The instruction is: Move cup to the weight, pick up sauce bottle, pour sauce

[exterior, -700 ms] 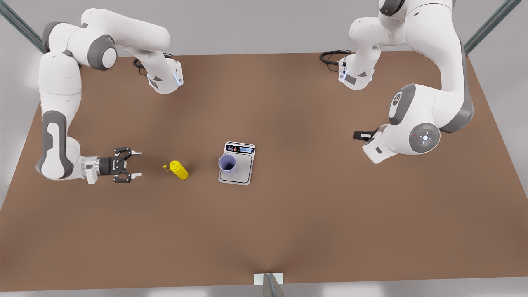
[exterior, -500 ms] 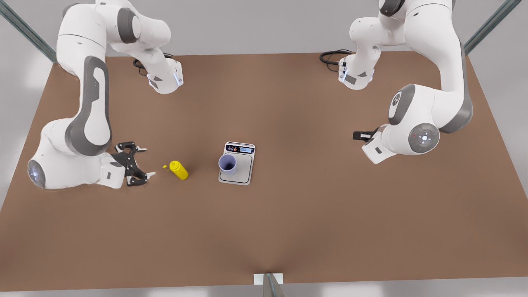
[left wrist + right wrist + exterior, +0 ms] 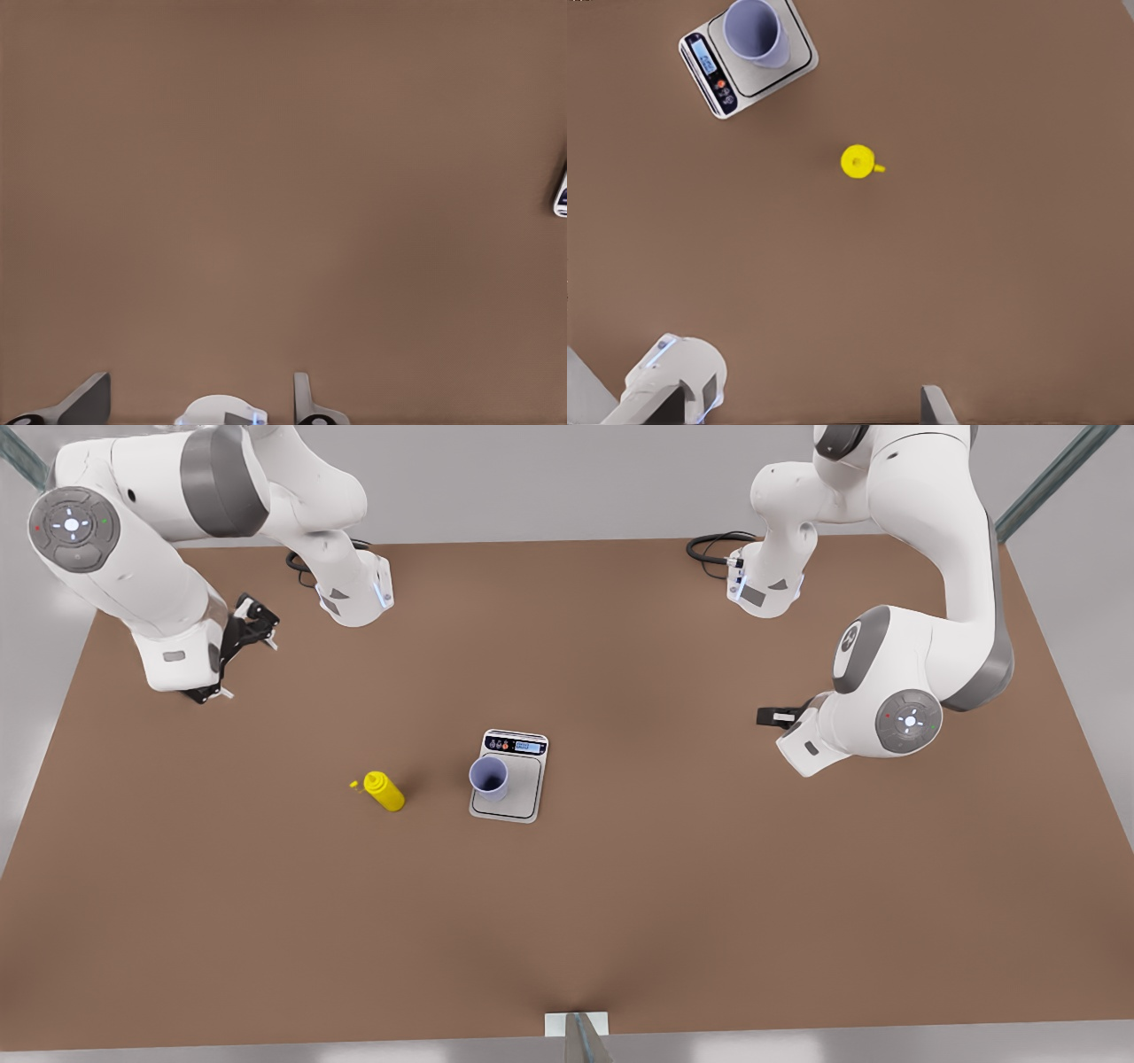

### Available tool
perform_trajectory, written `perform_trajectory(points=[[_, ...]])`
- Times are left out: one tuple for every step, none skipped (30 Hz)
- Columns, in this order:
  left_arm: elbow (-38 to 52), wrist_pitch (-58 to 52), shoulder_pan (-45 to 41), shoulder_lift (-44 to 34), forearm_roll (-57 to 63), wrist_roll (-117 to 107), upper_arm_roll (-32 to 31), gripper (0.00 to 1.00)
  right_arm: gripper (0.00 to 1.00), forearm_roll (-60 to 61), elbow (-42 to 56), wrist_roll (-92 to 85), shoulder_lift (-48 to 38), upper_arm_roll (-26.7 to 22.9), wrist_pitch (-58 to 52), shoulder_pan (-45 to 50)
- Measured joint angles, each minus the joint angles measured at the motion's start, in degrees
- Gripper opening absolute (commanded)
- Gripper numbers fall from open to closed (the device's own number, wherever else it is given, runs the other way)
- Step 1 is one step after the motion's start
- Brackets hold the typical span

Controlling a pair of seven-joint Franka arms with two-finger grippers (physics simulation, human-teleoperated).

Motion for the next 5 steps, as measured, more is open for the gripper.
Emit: perform_trajectory(points=[[0.00,0.00,0.00,0.00,0.00,-0.02,0.00,1.00,1.00,-0.14,-1.27,2.75,-0.21,-0.19,0.69,0.30],[0.00,0.00,0.00,0.00,0.00,-0.04,0.00,1.00,1.00,-0.23,-1.93,5.33,-0.26,-0.38,1.28,0.57],[0.00,0.01,0.00,0.00,0.00,-0.06,0.01,1.00,1.00,-0.32,-2.27,7.77,-0.24,-0.46,1.78,0.74],[0.00,0.00,0.00,0.00,0.00,-0.07,0.00,1.00,1.00,-0.38,-2.44,10.07,-0.19,-0.54,2.20,0.86],[0.00,-0.01,0.03,-0.02,0.00,-0.09,0.00,1.00,1.00,-0.42,-2.52,12.25,-0.16,-0.59,2.54,0.94]])
